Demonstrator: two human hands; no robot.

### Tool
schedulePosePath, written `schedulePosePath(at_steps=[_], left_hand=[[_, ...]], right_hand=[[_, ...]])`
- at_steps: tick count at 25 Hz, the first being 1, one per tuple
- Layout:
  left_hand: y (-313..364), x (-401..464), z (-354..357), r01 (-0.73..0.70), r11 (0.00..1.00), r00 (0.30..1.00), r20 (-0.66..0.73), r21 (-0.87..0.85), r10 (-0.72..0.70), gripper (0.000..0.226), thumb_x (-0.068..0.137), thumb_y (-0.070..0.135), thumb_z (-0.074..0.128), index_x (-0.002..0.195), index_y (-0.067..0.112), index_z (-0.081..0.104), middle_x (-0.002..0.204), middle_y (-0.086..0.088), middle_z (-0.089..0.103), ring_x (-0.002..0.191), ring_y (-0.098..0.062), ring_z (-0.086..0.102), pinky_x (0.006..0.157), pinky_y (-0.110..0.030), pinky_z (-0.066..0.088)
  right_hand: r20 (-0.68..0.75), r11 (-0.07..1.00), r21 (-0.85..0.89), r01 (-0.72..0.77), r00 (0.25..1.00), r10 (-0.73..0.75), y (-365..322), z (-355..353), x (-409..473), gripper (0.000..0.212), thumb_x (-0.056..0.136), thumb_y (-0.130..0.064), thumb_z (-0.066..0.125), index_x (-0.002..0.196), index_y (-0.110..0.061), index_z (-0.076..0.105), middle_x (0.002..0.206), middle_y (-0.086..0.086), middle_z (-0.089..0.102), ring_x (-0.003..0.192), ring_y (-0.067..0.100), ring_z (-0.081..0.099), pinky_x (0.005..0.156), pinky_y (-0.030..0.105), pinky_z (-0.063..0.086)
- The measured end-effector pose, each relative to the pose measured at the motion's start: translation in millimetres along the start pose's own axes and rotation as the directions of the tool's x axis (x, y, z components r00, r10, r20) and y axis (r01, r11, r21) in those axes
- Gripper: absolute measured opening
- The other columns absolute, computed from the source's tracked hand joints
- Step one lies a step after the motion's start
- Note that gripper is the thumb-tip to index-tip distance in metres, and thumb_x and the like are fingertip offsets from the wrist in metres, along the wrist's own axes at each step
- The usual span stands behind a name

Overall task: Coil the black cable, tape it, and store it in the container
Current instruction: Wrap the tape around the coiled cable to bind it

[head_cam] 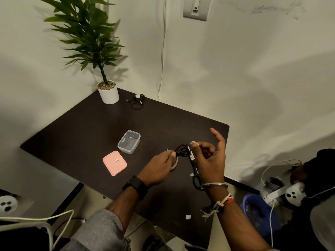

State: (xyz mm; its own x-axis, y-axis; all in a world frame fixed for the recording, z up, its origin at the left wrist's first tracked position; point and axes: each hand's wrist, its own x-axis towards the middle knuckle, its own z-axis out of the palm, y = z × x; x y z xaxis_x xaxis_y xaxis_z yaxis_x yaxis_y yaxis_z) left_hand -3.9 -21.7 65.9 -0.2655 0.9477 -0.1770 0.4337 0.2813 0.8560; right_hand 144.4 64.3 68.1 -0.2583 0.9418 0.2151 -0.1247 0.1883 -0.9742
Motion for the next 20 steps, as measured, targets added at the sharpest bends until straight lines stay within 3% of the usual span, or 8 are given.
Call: schedulePosePath(at_steps=[5,9,13,15,17,20], left_hand=[[6.2,-1.1,3.6,0.006,0.999,0.996,-0.094,-0.052,-0.011,0.041,0.109,0.035,0.032,0.091,0.007,0.057,0.075,0.002,0.054,0.069,-0.014,0.050,0.074,-0.050,0.046],[8.1,-3.1,5.7,0.020,0.979,0.998,-0.060,-0.202,-0.033,0.037,0.108,0.037,0.033,0.086,0.018,0.055,0.071,0.008,0.051,0.065,-0.009,0.047,0.067,-0.037,0.041],[7.3,-5.4,8.5,-0.094,0.989,0.986,-0.150,-0.113,0.077,0.032,0.108,0.032,0.039,0.088,0.014,0.057,0.072,0.001,0.059,0.065,-0.011,0.052,0.066,-0.040,0.046],[7.3,-5.4,8.1,-0.137,0.990,0.980,-0.147,-0.037,0.131,0.028,0.107,0.029,0.041,0.091,0.015,0.058,0.078,-0.003,0.063,0.068,-0.013,0.056,0.065,-0.035,0.046],[8.0,-5.6,6.2,-0.153,0.988,0.977,-0.145,0.015,0.153,0.027,0.107,0.029,0.042,0.087,0.018,0.057,0.076,0.000,0.061,0.066,-0.010,0.055,0.061,-0.029,0.043],[7.1,-6.2,4.4,-0.119,0.992,0.982,-0.151,-0.045,0.111,0.031,0.106,0.031,0.042,0.088,0.015,0.061,0.081,-0.007,0.067,0.073,-0.019,0.063,0.065,-0.036,0.048]], right_hand=[[0.175,0.991,0.087,-0.106,0.980,0.090,5.0,7.8,-21.0,0.066,0.084,-0.006,0.075,0.136,-0.028,0.042,0.088,0.011,0.077,0.085,0.023,0.075,0.074,0.030,0.060],[0.191,0.976,0.118,-0.185,0.968,0.161,9.5,9.6,-24.5,0.065,0.085,-0.003,0.074,0.138,-0.021,0.041,0.087,0.011,0.078,0.085,0.024,0.076,0.071,0.029,0.060],[0.178,0.892,0.254,-0.374,0.924,0.337,12.4,18.0,-25.4,0.062,0.082,-0.008,0.077,0.137,-0.015,0.048,0.075,0.006,0.075,0.075,0.018,0.073,0.071,0.028,0.059],[0.174,0.833,0.318,-0.452,0.892,0.417,11.5,18.1,-22.1,0.050,0.077,-0.014,0.080,0.124,-0.010,0.061,0.077,0.008,0.074,0.074,0.018,0.071,0.069,0.027,0.059],[0.190,0.830,0.310,-0.464,0.885,0.424,10.3,16.8,-18.5,0.022,0.081,-0.011,0.078,0.102,-0.010,0.072,0.080,0.009,0.074,0.076,0.018,0.070,0.068,0.024,0.059],[0.191,0.837,0.296,-0.461,0.887,0.421,9.4,16.0,-16.7,0.009,0.085,-0.006,0.075,0.091,-0.012,0.076,0.081,0.009,0.075,0.076,0.016,0.072,0.068,0.022,0.058]])
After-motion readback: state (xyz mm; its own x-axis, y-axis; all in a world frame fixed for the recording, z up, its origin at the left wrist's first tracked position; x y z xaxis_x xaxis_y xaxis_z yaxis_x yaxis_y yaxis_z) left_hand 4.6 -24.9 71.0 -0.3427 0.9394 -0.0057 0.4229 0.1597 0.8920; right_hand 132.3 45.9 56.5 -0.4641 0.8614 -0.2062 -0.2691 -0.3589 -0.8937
